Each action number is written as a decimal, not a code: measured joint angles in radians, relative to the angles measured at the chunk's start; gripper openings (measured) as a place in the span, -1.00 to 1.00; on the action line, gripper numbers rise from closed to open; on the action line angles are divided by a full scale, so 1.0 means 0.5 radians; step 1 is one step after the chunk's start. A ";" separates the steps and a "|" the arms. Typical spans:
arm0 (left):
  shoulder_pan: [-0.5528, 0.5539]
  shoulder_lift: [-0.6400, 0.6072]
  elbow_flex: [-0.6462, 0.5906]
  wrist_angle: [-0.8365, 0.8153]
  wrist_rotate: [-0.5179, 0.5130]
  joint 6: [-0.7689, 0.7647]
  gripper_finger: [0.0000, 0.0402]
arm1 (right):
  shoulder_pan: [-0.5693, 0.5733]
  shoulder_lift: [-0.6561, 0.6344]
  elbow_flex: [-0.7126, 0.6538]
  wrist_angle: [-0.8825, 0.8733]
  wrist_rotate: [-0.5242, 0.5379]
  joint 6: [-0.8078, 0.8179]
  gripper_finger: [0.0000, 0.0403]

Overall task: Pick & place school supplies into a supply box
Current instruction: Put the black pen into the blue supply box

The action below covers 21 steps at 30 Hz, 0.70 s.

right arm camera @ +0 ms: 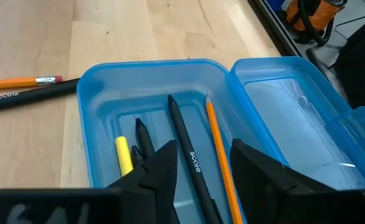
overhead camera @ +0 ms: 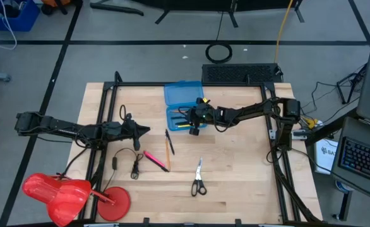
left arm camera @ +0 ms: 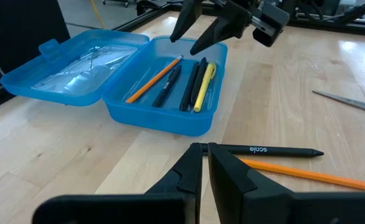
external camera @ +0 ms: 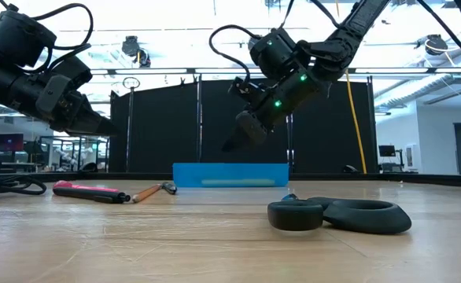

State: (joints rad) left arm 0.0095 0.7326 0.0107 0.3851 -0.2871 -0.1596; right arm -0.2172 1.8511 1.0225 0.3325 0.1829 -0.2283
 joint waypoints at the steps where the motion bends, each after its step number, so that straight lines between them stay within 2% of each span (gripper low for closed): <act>1: 0.000 0.000 0.000 0.000 0.000 0.000 -0.85 | 0.000 0.000 0.000 0.000 0.001 0.001 -0.30; 11: 0.000 0.000 0.000 -0.002 0.000 0.013 -0.85 | 0.060 0.001 0.000 0.040 -0.058 0.032 -0.30; 21: 0.000 0.000 0.000 -0.029 0.000 0.015 -0.85 | 0.306 0.002 0.000 0.289 -0.061 0.354 -0.30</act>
State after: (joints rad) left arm 0.0094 0.7326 0.0106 0.3706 -0.2871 -0.1520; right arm -0.0643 1.8519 1.0225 0.4772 0.1522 -0.0512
